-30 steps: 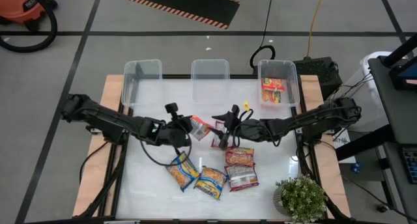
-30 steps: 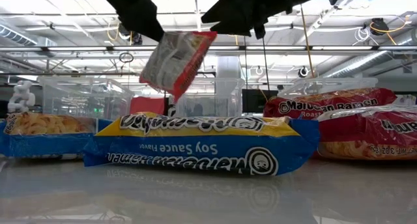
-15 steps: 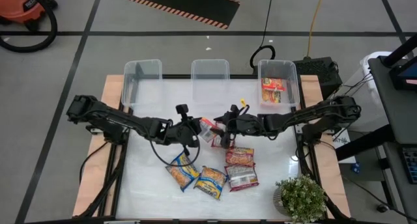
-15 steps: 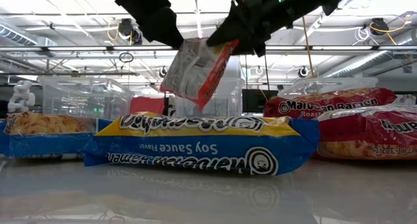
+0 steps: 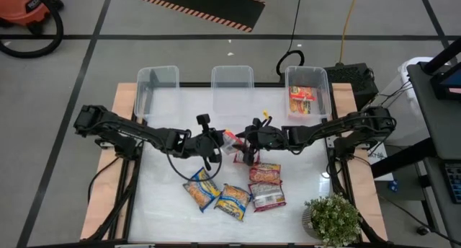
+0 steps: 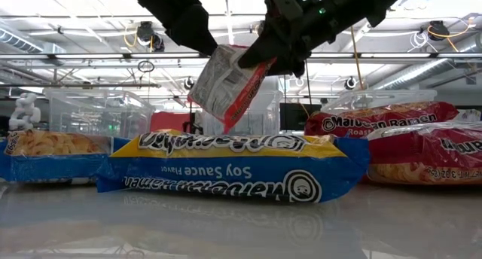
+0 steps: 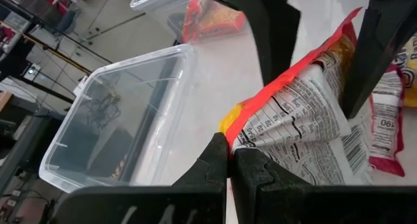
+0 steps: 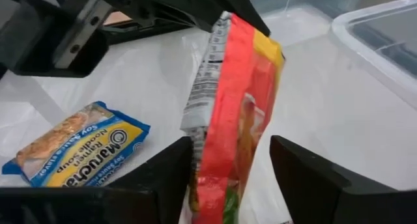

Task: Sort Maruchan noodles
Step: Put the orange noodle pack into the right transparent bin

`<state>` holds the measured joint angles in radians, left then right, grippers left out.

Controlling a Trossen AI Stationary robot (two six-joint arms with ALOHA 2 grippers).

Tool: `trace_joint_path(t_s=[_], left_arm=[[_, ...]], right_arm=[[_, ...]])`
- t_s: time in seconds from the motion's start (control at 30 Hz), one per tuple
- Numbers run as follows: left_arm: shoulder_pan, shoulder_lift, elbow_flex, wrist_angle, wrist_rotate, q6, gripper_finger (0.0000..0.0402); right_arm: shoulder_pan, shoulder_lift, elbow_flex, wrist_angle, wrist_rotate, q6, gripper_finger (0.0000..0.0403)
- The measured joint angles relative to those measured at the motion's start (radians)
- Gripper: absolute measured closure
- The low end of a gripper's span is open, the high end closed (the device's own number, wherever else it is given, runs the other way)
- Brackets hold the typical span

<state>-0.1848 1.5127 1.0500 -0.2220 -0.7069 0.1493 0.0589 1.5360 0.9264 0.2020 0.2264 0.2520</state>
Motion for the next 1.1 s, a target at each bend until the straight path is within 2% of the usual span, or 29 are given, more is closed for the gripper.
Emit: trace_joint_path(t_s=[0.07, 0.17, 0.27, 0.37, 0.6, 0.73, 0.9, 1.1], left_arm=[[0.001, 0.0, 0.0, 0.003, 0.0, 0.001, 0.04], [0.002, 0.0, 0.0, 0.004, 0.004, 0.002, 0.04], [0.011, 0.0, 0.0, 0.004, 0.006, -0.004, 0.04], [0.013, 0.0, 0.0, 0.004, 0.007, -0.02, 0.04], [0.013, 0.0, 0.0, -0.025, 0.017, -0.082, 0.04], [0.008, 0.0, 0.0, -0.005, 0.025, -0.092, 0.04], [0.0, 0.0, 0.0, 0.034, 0.026, -0.072, 0.04], [0.003, 0.0, 0.0, 0.031, 0.025, -0.072, 0.0399]], right_arm=[[0.0, 0.0, 0.0, 0.001, -0.001, -0.004, 0.0217], [-0.01, 0.0, 0.0, 0.004, -0.079, -0.001, 0.0242], [-0.013, 0.0, 0.0, 0.018, -0.097, 0.03, 0.0251], [-0.013, 0.0, 0.0, 0.018, -0.095, 0.024, 0.0233], [-0.013, 0.0, 0.0, 0.049, -0.131, 0.033, 0.0156], [-0.014, 0.001, 0.0, 0.051, -0.142, 0.031, 0.0144], [-0.025, 0.018, 0.0, 0.024, -0.1, 0.004, 0.0166], [-0.039, 0.017, 0.0, -0.027, -0.02, -0.038, 0.0217]])
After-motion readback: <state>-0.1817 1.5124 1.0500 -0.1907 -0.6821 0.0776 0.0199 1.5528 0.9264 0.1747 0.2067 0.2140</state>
